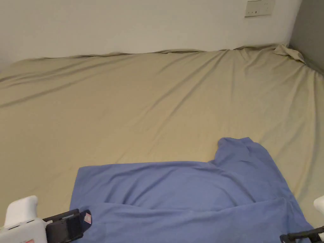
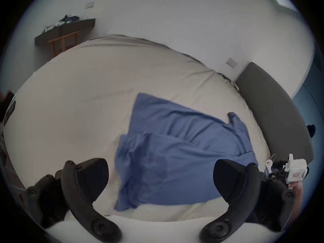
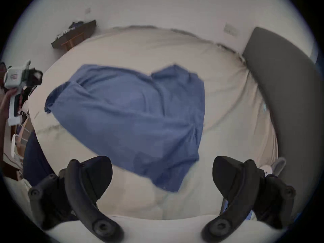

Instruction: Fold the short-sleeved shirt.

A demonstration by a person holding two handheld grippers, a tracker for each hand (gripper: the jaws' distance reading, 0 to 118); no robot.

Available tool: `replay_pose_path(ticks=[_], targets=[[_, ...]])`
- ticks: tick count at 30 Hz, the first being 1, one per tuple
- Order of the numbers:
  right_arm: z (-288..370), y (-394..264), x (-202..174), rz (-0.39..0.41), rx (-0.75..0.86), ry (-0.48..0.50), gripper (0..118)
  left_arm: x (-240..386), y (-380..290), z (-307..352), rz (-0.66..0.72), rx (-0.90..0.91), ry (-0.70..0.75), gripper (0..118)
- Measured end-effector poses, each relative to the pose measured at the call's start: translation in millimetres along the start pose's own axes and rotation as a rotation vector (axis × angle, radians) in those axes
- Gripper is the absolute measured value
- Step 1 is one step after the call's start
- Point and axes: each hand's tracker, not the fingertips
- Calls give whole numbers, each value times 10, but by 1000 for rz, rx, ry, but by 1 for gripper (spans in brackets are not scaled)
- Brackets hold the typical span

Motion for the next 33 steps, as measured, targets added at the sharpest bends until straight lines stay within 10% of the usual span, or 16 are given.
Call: replay_pose_path(ticks=[6, 8, 9, 11, 16, 23, 24, 25, 26, 33], targets=[[-81, 103, -442, -54, 119, 27, 106, 420, -238, -277, -110, -54, 44, 114], [-130, 120, -519, -128, 134, 91, 15, 438, -250, -349, -8, -69, -54, 58], [-267, 77, -465, -206, 129, 137, 3, 447, -239, -424, 24, -85, -79, 16], [-374, 34, -453, -231, 130, 157, 3, 440, -180, -553, -33, -67, 4, 5], [-506, 95, -534, -93, 103, 117, 3, 211, 258, -951, -105, -91, 73, 5], [-530, 159, -371, -197, 127, 141, 3, -309, 1142, -1688, -115, -37, 282, 12], [-546, 159, -363, -202, 124, 142, 3, -332, 1219, -1798, -141, -35, 362, 20], [-559, 143, -339, -203, 122, 140, 3, -334, 1272, -1941, -188, -59, 420, 90], [-577, 135, -337, -204, 117, 135, 3, -367, 1299, -2059, -224, -108, 440, 118], [-650, 120, -255, -239, 79, 131, 3, -480, 1311, -2606, -198, -272, 365, 118]])
